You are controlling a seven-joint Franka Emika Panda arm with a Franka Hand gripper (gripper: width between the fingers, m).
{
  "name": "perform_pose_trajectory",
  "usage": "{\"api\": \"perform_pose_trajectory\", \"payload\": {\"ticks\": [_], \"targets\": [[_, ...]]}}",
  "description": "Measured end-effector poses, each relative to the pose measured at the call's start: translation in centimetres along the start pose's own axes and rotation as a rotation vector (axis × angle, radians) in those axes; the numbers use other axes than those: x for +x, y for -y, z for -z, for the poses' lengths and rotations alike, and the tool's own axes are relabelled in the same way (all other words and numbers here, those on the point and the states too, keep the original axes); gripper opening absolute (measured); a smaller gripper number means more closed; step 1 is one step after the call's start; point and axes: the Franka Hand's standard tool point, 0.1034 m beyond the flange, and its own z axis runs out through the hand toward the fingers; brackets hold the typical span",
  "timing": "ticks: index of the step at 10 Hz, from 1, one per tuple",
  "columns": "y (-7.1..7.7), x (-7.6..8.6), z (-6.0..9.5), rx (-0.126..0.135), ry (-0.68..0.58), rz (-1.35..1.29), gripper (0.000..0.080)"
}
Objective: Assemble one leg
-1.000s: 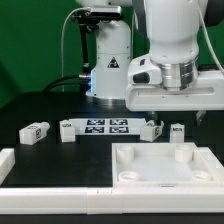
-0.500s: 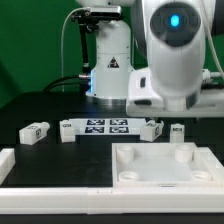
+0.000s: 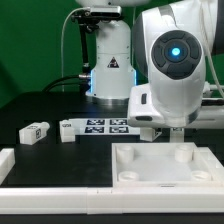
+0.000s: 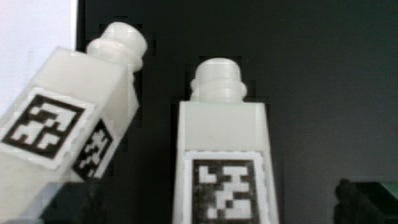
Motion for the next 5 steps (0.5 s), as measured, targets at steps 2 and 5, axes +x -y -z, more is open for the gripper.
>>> {"api": "perform_pose_trajectory", "payload": {"ticks": [2, 5], "targets": [[-0.19, -0.26, -0.87, -0.005, 0.008, 0.002, 0.0648], [-0.27, -0.29, -0.88, -0.005, 0.009, 0.004, 0.0390]]}}
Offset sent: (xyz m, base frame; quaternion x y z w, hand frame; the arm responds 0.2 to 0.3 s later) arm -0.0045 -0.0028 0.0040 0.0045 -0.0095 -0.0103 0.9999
